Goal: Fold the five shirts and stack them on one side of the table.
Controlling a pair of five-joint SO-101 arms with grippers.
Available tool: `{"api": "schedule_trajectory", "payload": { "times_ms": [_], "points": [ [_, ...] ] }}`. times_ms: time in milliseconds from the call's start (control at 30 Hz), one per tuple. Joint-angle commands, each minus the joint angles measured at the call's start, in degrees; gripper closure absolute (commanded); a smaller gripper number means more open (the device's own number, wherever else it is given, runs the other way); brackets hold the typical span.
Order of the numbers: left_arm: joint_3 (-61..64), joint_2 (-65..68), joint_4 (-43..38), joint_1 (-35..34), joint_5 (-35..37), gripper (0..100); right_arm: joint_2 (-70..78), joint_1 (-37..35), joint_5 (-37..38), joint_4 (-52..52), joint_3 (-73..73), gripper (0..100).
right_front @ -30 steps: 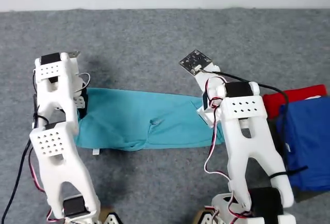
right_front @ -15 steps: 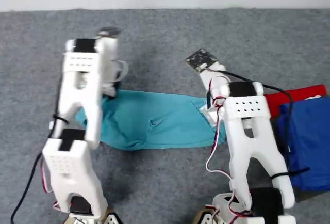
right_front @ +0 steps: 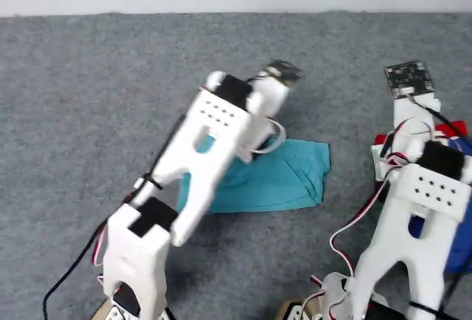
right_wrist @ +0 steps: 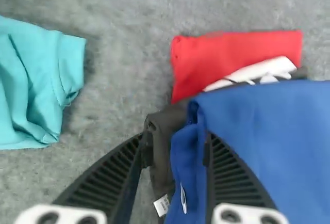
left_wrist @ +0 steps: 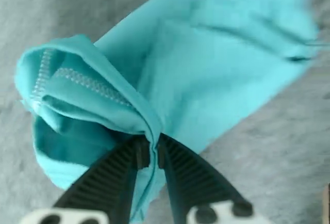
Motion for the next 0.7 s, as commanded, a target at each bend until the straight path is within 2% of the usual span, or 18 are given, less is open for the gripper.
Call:
{"api": "schedule_trajectory", "payload": {
  "times_ms": [0, 200, 367, 500, 667],
  "points": [
    [-4.44, -3.6, 1.14, 4.66, -0.44, 99, -1.89, 1.01, -0.18, 1.1, -0.53, 83.1],
    [-9.98, -3.52, 1.14, 8.62, -0.44, 99, -1.89, 1.19, -0.18, 1.19, -0.53, 83.1],
    [-12.79, -1.93, 0.88, 9.05, 0.18, 99, -1.89, 1.19, -0.18, 1.19, -0.53, 83.1],
    [-19.65, 6.42, 0.09, 9.23, 5.89, 99, -1.98, 1.27, -0.18, 1.19, -0.62, 83.1],
    [-36.7, 20.4, 1.05, 12.31, 7.12, 99, -1.98, 3.21, -0.18, 1.1, -0.79, 83.1]
  ]
}}
